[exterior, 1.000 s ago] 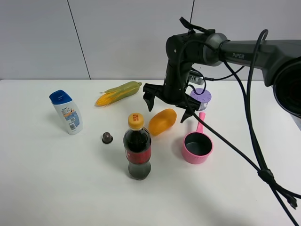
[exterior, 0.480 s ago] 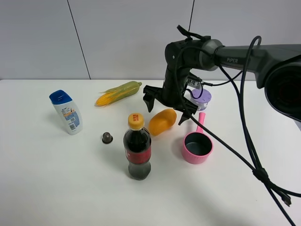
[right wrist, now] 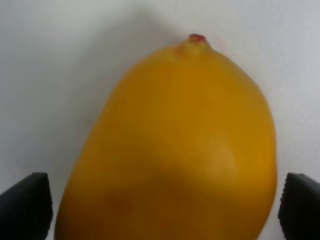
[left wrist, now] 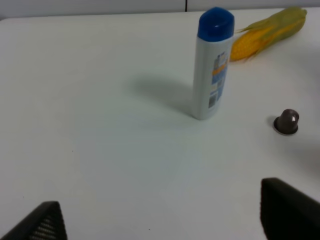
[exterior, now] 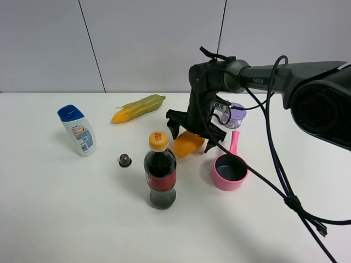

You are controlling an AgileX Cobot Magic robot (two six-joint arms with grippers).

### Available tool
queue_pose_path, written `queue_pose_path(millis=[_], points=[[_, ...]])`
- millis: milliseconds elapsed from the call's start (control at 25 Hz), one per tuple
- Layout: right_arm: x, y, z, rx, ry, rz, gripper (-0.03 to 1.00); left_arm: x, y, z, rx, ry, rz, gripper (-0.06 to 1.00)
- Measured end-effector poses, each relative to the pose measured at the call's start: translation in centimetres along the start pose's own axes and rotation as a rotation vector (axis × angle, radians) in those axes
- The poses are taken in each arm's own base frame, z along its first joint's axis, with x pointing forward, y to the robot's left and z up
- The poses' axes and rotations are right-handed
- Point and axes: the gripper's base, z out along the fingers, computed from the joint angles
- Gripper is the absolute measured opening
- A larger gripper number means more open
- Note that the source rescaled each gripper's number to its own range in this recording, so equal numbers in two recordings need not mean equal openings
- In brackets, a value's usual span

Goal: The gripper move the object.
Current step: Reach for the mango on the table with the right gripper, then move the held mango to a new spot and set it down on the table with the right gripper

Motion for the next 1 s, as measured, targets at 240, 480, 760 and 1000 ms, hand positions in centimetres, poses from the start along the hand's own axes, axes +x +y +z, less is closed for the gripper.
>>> queue_pose_path(millis=[240,480,760,1000], points=[[0.0,0.0,0.7,-0.004,0.006,0.007,0.0,0.0,0.0,0.0,0.0,0.0,0.0,1.0],[-0.5,0.5,0.4,-0.057,-0.052,-0.105,0.0,0.0,0.0,0.0,0.0,0.0,0.0,1.0],[-1.0,1.7,-8.1,-0.183,-0.302,-0.575,0.0,0.0,0.0,0.0,0.0,0.0,0.0,1.0],[1.8,1.9,-16.9,-0.214,-0.505,-1.061,0.0,0.0,0.0,0.0,0.0,0.0,0.0,1.0]])
